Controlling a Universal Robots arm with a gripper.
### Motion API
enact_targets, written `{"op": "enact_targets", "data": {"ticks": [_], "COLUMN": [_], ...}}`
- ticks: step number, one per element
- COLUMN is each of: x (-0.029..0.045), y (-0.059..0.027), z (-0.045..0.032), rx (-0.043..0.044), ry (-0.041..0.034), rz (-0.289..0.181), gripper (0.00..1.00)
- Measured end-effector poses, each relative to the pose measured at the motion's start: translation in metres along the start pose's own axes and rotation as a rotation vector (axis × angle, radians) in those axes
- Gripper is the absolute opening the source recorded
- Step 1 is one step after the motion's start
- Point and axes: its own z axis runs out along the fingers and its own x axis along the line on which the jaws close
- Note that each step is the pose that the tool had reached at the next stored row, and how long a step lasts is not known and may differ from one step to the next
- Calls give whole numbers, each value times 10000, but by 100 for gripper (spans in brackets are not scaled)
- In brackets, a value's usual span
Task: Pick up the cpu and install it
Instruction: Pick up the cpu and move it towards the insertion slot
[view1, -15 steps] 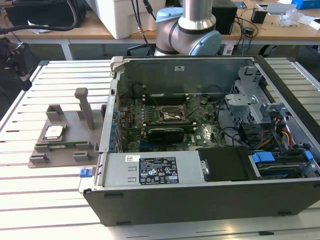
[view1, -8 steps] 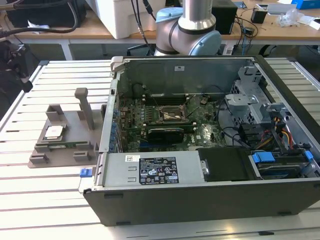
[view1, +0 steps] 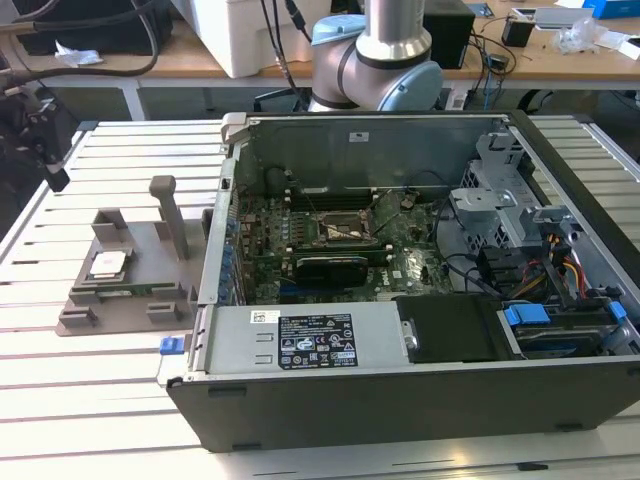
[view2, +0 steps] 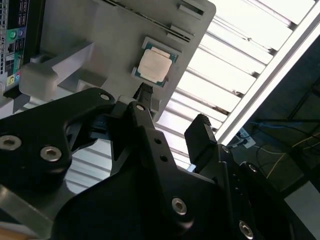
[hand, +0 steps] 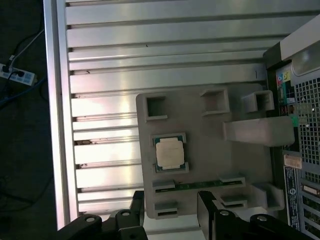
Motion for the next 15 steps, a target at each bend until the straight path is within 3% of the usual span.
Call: {"op": "enact_targets", "data": {"ticks": [5,8,10,12,15], "x": [3,-1,-3,-3,-14], "y": [7,24,28,32,45], "z": [118,176,199,226,275], "rx": [41,138,168,156,152], "ry": [-3,-6,-2,8,14], "rz": [-17,-189,-402,-914,-1124], "gripper": [54,54,54,54,54]}}
